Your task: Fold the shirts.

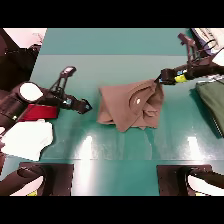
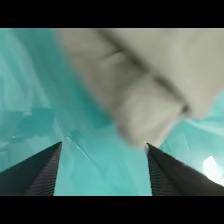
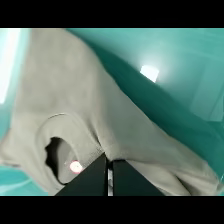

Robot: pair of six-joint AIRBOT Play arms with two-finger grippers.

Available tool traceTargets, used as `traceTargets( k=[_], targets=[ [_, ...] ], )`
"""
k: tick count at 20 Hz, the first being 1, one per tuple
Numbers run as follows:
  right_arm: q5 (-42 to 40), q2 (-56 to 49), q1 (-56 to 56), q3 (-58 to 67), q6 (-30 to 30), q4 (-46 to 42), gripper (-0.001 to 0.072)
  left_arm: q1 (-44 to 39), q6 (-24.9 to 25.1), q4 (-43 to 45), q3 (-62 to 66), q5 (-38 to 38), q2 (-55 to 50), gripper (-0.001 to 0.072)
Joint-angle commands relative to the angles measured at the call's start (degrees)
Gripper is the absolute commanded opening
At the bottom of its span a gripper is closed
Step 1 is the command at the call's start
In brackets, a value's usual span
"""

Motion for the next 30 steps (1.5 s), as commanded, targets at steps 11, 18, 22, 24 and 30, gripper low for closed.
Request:
traceTargets(
  k=[11,18,22,24,30],
  targets=[
    [4.4,-0.3,-2.1,2.8,0.0,-0.2,0.0021,-2.8,17.7,-32.9,0.2,-0.4,-26.3,0.0608],
    [4.2,-0.2,-2.4,2.9,-0.1,-0.2,0.0021,-6.6,16.7,-32.9,3.7,6.6,-27.9,0.0038],
    [8.7,0.0,-5.7,7.9,-0.5,-0.6,0.0021,-1.4,10.8,-24.5,12.0,0.0,-25.6,0.0026],
    [10.6,0.7,-9.0,12.6,-0.5,-0.6,0.0021,3.7,7.9,-16.1,17.2,-2.8,-21.3,0.0026],
    [11.6,4.4,-17.3,25.1,-0.5,-0.5,0.0021,14.4,7.3,-3.4,32.6,-6.5,-6.0,0.0026]
  ],
)
